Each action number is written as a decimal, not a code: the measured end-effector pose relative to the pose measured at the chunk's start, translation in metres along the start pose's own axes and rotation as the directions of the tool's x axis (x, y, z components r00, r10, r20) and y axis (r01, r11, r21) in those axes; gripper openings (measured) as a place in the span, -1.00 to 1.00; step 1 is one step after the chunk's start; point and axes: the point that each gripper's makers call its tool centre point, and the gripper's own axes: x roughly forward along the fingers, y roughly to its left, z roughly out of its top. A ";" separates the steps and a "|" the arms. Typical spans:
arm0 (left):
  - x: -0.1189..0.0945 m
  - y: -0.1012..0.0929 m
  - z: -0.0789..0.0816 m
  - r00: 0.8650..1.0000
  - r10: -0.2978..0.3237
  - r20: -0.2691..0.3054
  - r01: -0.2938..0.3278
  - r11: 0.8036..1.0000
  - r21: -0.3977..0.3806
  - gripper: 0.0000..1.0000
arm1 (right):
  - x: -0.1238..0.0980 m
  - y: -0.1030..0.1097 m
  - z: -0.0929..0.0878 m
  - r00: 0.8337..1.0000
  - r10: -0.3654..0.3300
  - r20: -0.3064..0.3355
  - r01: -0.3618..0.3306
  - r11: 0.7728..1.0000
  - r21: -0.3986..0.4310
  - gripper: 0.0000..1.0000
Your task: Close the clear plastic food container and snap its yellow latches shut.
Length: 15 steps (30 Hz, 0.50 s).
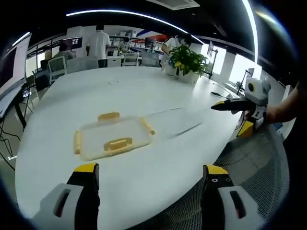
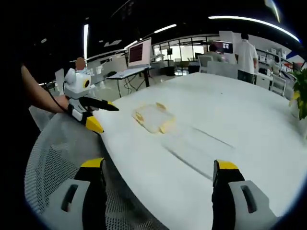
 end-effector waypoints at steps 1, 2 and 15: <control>0.000 0.000 0.000 1.000 -0.001 0.000 0.001 1.000 0.001 0.72 | 0.000 0.000 0.000 1.000 -0.001 0.000 0.001 1.000 -0.001 0.81; 0.000 -0.001 0.000 1.000 -0.003 0.000 0.003 1.000 0.002 0.72 | 0.000 -0.001 0.000 1.000 -0.003 0.001 0.003 1.000 -0.002 0.80; -0.007 0.001 0.016 0.998 0.006 0.064 -0.009 0.998 0.054 0.47 | -0.001 -0.002 -0.001 1.000 -0.012 -0.027 0.011 0.999 -0.038 0.72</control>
